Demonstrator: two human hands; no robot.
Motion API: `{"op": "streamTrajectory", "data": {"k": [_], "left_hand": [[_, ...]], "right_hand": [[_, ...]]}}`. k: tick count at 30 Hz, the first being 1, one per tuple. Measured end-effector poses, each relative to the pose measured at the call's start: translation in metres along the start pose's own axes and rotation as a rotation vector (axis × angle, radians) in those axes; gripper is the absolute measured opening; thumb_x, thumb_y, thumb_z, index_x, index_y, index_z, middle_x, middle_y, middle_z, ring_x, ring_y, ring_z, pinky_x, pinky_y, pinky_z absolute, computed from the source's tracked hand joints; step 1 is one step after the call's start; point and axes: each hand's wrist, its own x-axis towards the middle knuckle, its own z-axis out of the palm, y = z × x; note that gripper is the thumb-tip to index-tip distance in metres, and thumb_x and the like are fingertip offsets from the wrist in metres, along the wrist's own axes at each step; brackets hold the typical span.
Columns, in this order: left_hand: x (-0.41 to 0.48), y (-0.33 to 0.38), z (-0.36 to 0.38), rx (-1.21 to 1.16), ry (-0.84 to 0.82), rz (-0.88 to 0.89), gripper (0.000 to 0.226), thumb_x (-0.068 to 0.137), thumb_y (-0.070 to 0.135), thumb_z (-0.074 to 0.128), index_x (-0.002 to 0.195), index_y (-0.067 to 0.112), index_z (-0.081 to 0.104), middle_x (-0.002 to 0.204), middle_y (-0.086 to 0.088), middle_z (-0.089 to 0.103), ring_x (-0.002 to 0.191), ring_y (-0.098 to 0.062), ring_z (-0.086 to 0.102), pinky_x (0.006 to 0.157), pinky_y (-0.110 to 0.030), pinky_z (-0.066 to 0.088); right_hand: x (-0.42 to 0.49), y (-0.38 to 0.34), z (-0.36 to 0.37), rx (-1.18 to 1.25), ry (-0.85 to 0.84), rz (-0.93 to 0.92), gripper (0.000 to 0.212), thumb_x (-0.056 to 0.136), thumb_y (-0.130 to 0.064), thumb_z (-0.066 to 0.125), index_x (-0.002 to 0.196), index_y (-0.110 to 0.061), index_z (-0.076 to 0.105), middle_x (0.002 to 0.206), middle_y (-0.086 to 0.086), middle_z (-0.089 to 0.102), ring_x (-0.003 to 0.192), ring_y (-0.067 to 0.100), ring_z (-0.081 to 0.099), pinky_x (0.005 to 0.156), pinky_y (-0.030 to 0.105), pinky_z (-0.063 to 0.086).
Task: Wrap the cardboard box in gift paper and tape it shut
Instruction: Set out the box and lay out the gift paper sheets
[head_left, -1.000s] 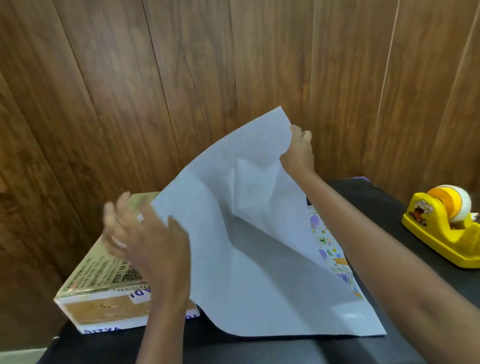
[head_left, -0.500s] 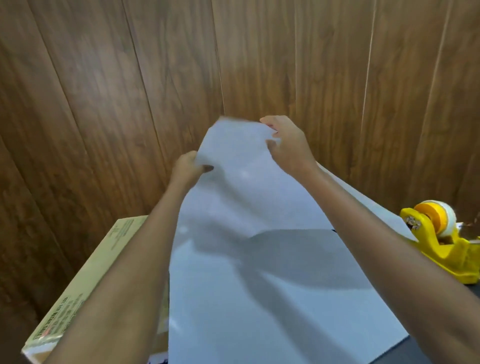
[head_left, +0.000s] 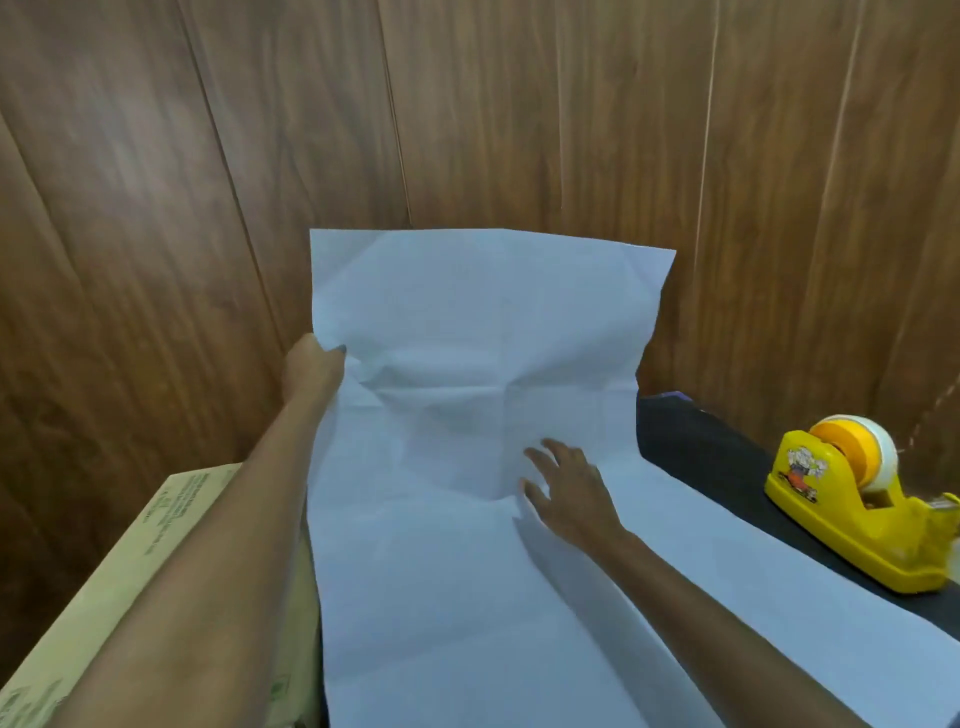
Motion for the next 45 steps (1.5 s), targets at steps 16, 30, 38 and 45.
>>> {"op": "streamTrajectory", "data": {"k": [16, 30, 38, 45], "left_hand": [[-0.072, -0.040, 0.032, 0.493, -0.314, 0.291, 0.059, 0.093, 0.023, 0.053, 0.145, 0.008, 0.029, 0.152, -0.013, 0.023, 0.136, -0.032, 0.029, 0.109, -0.044, 0.030], [-0.137, -0.075, -0.089, 0.454, -0.257, 0.139, 0.036, 0.094, 0.017, 0.053, 0.128, 0.007, 0.054, 0.139, -0.009, 0.045, 0.124, -0.027, 0.045, 0.097, -0.029, 0.035], [-0.162, -0.157, -0.195, 0.143, -0.325, -0.595, 0.054, 0.093, 0.040, 0.053, 0.115, -0.009, 0.058, 0.104, -0.017, 0.065, 0.093, -0.033, 0.062, 0.076, -0.036, 0.045], [-0.155, -0.115, -0.226, 0.102, -0.304, -0.445, 0.042, 0.086, 0.039, 0.065, 0.101, -0.001, 0.063, 0.086, -0.016, 0.072, 0.078, -0.031, 0.069, 0.068, -0.035, 0.050]], "right_hand": [[-0.043, -0.009, 0.054, -0.089, -0.268, 0.337, 0.055, 0.094, -0.058, 0.021, 0.145, -0.036, 0.024, 0.159, 0.005, 0.009, 0.144, 0.030, 0.010, 0.111, 0.052, 0.011], [-0.044, -0.107, -0.002, 0.849, -0.265, 0.246, 0.032, 0.098, -0.021, 0.041, 0.115, -0.001, 0.060, 0.118, 0.012, 0.060, 0.115, 0.030, 0.052, 0.095, 0.034, 0.037], [-0.061, -0.204, 0.028, 1.367, -0.693, 0.406, 0.046, 0.099, -0.039, 0.038, 0.125, -0.006, 0.055, 0.101, 0.009, 0.055, 0.092, 0.022, 0.050, 0.078, 0.028, 0.042], [-0.063, -0.228, -0.006, 1.513, -0.599, 0.395, 0.041, 0.102, -0.035, 0.033, 0.133, -0.013, 0.049, 0.121, 0.002, 0.061, 0.109, 0.018, 0.057, 0.093, 0.030, 0.045]]}}
